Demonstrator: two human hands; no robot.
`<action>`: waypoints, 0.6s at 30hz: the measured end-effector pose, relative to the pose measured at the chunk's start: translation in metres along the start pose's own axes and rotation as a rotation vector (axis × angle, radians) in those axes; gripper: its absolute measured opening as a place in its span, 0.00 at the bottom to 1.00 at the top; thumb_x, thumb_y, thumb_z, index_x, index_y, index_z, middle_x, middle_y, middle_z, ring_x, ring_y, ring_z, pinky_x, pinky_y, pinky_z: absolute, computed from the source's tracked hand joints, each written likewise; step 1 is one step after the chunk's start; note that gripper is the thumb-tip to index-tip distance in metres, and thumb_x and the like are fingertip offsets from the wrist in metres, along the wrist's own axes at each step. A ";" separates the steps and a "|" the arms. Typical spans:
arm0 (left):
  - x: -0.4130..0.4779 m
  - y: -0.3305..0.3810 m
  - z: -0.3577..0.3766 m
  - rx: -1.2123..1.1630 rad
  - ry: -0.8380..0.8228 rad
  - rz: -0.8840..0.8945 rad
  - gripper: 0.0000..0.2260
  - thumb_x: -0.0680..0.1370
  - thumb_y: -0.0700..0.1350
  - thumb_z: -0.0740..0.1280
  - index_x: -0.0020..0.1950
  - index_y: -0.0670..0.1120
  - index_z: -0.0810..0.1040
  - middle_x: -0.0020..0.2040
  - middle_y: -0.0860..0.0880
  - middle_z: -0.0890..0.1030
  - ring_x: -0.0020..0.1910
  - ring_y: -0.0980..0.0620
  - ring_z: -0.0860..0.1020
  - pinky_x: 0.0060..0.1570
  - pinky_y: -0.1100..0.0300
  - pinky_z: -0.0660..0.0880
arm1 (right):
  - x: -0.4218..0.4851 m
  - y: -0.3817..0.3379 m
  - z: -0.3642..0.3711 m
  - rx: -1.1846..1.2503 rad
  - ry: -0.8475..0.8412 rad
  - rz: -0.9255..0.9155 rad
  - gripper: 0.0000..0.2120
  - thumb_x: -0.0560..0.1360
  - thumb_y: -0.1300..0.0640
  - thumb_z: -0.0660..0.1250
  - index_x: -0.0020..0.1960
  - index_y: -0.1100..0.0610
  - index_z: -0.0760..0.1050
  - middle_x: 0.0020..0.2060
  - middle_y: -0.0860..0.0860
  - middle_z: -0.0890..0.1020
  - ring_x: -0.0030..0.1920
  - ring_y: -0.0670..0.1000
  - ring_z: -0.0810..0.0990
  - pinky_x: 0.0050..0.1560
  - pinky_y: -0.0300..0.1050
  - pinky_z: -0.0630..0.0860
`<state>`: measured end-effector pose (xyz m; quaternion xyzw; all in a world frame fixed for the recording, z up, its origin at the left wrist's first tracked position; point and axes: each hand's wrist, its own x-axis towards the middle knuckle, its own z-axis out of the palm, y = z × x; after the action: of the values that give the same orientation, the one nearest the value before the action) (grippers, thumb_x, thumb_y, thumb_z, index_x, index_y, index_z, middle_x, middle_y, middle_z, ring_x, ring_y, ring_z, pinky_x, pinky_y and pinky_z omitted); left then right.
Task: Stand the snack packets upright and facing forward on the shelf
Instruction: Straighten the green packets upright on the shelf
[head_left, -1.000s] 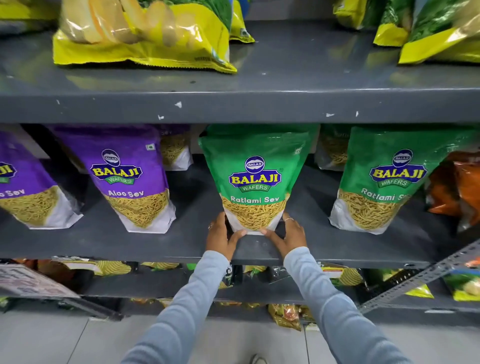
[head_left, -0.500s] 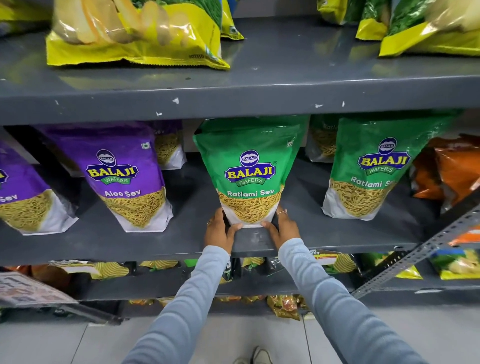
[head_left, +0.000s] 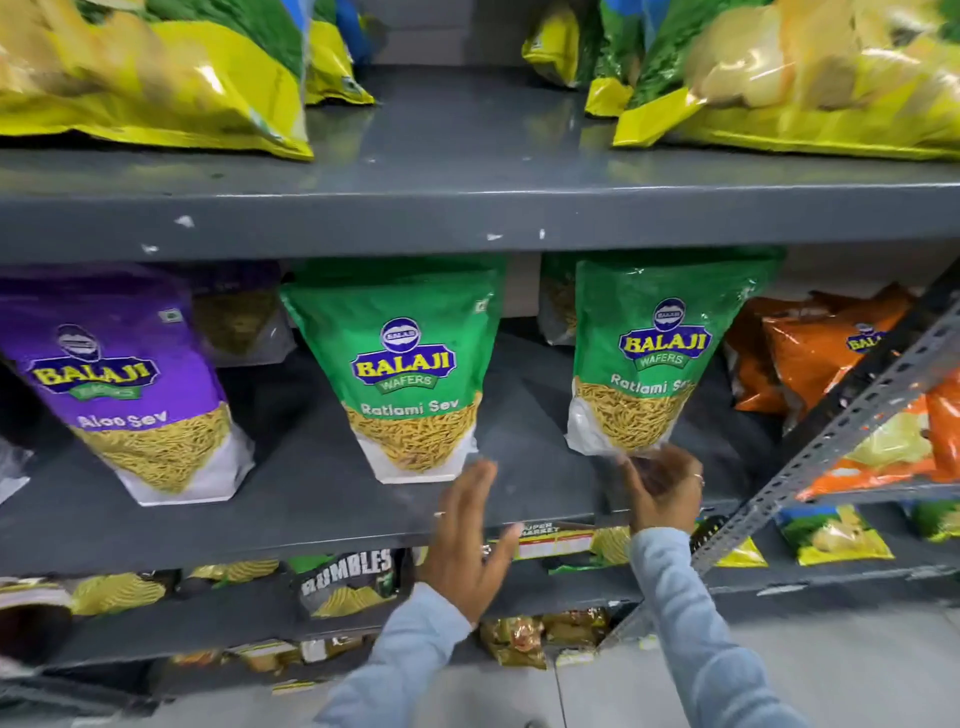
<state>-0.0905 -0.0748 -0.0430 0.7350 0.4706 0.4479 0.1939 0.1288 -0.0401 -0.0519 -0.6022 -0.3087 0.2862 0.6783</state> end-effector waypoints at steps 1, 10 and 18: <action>0.005 0.008 0.015 -0.027 -0.102 0.000 0.28 0.75 0.52 0.63 0.71 0.60 0.54 0.71 0.56 0.62 0.71 0.68 0.54 0.72 0.61 0.57 | 0.013 -0.001 -0.007 -0.008 -0.040 -0.002 0.27 0.56 0.57 0.79 0.51 0.46 0.71 0.50 0.58 0.81 0.46 0.48 0.81 0.51 0.50 0.77; 0.089 0.030 0.113 -0.068 -0.231 -0.482 0.42 0.70 0.50 0.72 0.75 0.45 0.51 0.76 0.45 0.58 0.74 0.45 0.58 0.73 0.51 0.57 | 0.086 -0.007 -0.031 -0.378 -0.471 0.032 0.55 0.48 0.46 0.79 0.70 0.53 0.57 0.64 0.52 0.72 0.62 0.52 0.72 0.62 0.48 0.70; 0.089 0.020 0.117 -0.004 -0.168 -0.557 0.29 0.63 0.50 0.77 0.58 0.45 0.70 0.58 0.42 0.78 0.58 0.42 0.75 0.55 0.56 0.72 | 0.090 -0.003 -0.042 -0.461 -0.586 0.004 0.44 0.58 0.53 0.79 0.69 0.55 0.62 0.59 0.48 0.72 0.59 0.48 0.70 0.57 0.41 0.67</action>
<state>0.0319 0.0089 -0.0481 0.6119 0.6355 0.3159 0.3494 0.2194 0.0009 -0.0460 -0.6324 -0.5448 0.3708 0.4071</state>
